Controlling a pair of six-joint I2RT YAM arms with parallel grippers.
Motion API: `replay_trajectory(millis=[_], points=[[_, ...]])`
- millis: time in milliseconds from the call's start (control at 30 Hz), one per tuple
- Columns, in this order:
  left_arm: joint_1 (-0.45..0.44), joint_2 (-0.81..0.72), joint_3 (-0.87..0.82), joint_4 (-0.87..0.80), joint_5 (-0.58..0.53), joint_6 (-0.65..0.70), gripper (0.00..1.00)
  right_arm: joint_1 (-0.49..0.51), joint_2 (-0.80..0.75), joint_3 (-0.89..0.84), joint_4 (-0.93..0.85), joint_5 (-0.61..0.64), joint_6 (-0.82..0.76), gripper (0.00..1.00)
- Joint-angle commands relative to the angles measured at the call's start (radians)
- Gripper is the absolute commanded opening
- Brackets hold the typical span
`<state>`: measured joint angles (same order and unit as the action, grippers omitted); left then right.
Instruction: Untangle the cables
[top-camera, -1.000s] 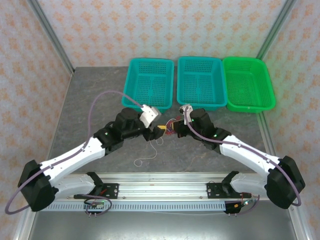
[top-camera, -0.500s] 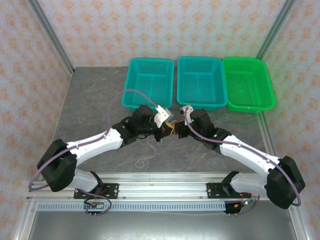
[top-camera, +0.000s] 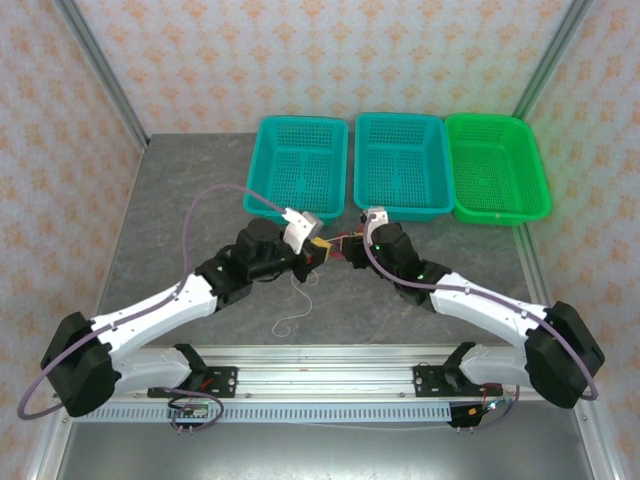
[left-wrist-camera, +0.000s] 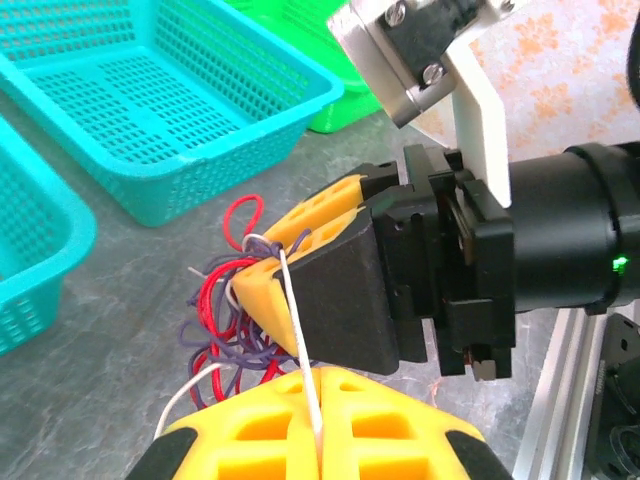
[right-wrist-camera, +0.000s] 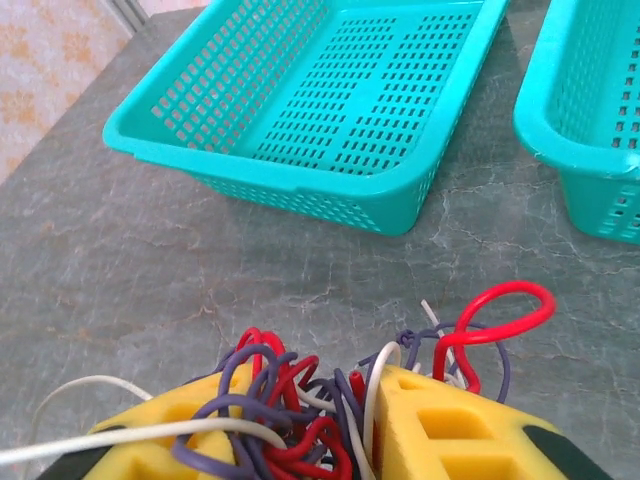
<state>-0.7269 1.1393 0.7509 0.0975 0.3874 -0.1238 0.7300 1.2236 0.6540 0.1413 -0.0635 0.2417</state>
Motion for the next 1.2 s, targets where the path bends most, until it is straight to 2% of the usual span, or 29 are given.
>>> replay_trajectory(millis=[0,233,500,567,667,767,800,900,1033,1167], points=[[0.002,-0.152,0.002,0.046,-0.06,-0.024,0.0,-0.091,0.081,-0.069,-0.169,0.291,0.119,0.28],[0.003,-0.242,-0.026,0.009,-0.149,-0.034,0.0,-0.127,0.154,-0.077,-0.157,0.234,0.156,0.28],[0.004,-0.253,-0.026,-0.024,-0.242,-0.058,0.0,-0.13,0.126,-0.114,-0.115,0.16,0.18,0.25],[0.003,-0.25,-0.006,-0.056,-0.279,-0.074,0.0,-0.13,0.095,-0.122,-0.092,0.104,0.171,0.32],[0.003,-0.253,0.053,-0.107,-0.34,-0.094,0.0,-0.13,0.021,-0.112,-0.099,0.038,0.183,0.74],[0.01,-0.236,0.159,-0.147,-0.389,-0.089,0.0,-0.129,-0.09,-0.103,-0.127,0.021,0.205,0.95],[0.017,-0.219,0.208,-0.167,-0.407,-0.082,0.0,-0.131,-0.137,-0.107,-0.127,0.027,0.215,0.99],[0.068,-0.142,0.374,-0.231,-0.431,-0.077,0.0,-0.132,-0.267,-0.124,-0.116,0.056,0.245,0.99],[0.16,-0.023,0.6,-0.243,-0.386,-0.055,0.0,-0.134,-0.407,-0.15,-0.101,0.091,0.283,0.99],[0.232,0.12,0.867,-0.27,-0.333,-0.001,0.0,-0.133,-0.482,-0.163,-0.116,0.1,0.298,0.99]])
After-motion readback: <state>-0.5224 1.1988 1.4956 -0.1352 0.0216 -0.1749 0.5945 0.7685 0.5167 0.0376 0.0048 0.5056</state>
